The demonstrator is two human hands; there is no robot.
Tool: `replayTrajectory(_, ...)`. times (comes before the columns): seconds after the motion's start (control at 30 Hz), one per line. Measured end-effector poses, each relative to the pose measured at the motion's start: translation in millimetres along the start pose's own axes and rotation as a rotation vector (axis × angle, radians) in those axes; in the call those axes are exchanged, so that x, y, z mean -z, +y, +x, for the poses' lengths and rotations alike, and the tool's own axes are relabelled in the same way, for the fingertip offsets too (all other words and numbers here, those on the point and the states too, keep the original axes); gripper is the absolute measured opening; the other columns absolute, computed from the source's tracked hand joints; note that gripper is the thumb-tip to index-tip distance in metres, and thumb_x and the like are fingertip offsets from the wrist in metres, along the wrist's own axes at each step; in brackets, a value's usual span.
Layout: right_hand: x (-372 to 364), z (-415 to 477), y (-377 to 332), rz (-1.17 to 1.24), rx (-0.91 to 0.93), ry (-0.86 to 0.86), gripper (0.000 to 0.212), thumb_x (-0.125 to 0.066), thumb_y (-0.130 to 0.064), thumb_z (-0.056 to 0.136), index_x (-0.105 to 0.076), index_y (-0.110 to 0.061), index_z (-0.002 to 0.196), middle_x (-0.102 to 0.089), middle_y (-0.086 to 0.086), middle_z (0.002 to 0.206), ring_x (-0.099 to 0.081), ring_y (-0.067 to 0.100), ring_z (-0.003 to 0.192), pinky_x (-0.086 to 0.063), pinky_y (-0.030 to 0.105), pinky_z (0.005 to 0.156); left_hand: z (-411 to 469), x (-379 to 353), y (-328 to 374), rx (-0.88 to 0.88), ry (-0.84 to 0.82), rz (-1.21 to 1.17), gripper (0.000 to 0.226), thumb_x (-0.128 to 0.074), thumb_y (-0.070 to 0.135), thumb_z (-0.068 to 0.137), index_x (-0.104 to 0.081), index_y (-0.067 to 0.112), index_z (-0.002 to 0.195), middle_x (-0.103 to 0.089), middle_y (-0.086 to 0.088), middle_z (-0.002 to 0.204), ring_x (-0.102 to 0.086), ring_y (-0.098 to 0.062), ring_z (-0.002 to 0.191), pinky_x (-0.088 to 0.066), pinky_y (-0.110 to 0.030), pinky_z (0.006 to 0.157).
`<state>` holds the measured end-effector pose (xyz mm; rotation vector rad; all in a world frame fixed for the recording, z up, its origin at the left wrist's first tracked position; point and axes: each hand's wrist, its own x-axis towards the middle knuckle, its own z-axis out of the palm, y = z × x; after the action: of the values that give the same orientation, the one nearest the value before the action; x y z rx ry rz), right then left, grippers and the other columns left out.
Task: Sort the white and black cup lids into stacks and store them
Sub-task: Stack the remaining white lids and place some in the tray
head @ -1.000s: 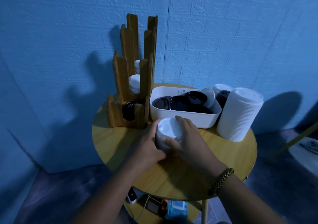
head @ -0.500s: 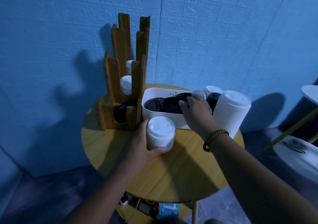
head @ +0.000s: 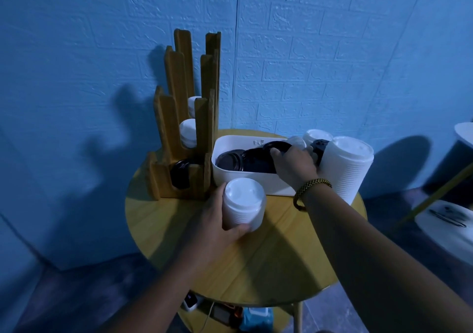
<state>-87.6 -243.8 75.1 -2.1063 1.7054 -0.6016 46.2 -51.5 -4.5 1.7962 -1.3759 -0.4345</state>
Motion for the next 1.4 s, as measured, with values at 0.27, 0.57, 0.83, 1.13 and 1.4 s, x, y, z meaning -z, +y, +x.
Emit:
replayTrajectory(0.27, -2.6, 3.8, 0.5, -0.082, 0.002, -0.011, 0.041, -0.037, -0.043, 0.094, -0.058, -0.008, 0.102, -0.047, 0.016, 0.112, -0.043, 0.032, 0.106, -0.042, 0.042, 0.088, 0.6, -1.4, -0.1, 0.002, 0.005, 0.002, 0.101, -0.081, 0.051, 0.079, -0.014, 0.05, 0.154, -0.033, 0.021, 0.157, -0.036, -0.004, 0.139, -0.046, -0.039, 0.111)
replayTrajectory(0.57, 0.5, 7.8, -4.2, -0.148, 0.072, 0.02, 0.046, -0.033, -0.046, 0.095, -0.056, -0.011, 0.114, -0.044, 0.021, 0.131, -0.04, 0.035, 0.103, -0.035, 0.045, 0.083, -1.6, -0.1, 2.2, -0.005, -0.009, 0.018, 0.102, -0.08, 0.052, 0.08, -0.012, 0.048, 0.155, -0.032, 0.02, 0.158, -0.036, -0.005, 0.141, -0.045, -0.038, 0.111)
replayTrajectory(0.83, 3.8, 4.0, -10.2, -0.24, 0.083, 0.015, 0.038, -0.028, -0.022, 0.106, -0.056, -0.003, 0.123, -0.05, 0.026, 0.13, -0.033, 0.044, 0.13, -0.036, 0.05, 0.105, -0.7, 0.6, -0.4, 0.006, -0.016, -0.021, 0.101, -0.08, 0.051, 0.081, -0.013, 0.05, 0.155, -0.031, 0.025, 0.158, -0.034, -0.001, 0.14, -0.042, -0.037, 0.113)
replayTrajectory(1.13, 6.4, -20.4, -2.1, -0.403, 0.21, 0.316, 0.04, -0.038, -0.014, 0.094, -0.049, 0.004, 0.128, -0.04, 0.015, 0.131, -0.041, 0.035, 0.114, -0.048, 0.042, 0.086, -1.5, 1.4, 2.8, 0.004, -0.01, -0.001, 0.1, -0.08, 0.05, 0.081, -0.014, 0.047, 0.156, -0.03, 0.021, 0.159, -0.033, -0.004, 0.142, -0.042, -0.037, 0.113)
replayTrajectory(1.4, 17.8, -58.8, 18.9, -0.203, 0.536, 0.591, 0.054, -0.057, -0.003, 0.087, -0.045, 0.004, 0.139, -0.044, 0.016, 0.141, -0.04, 0.035, 0.118, -0.037, 0.041, 0.1, -3.8, 0.4, 4.8, 0.018, 0.006, -0.008, 0.099, -0.082, 0.048, 0.08, -0.016, 0.048, 0.155, -0.034, 0.019, 0.157, -0.036, -0.006, 0.141, -0.044, -0.039, 0.112)
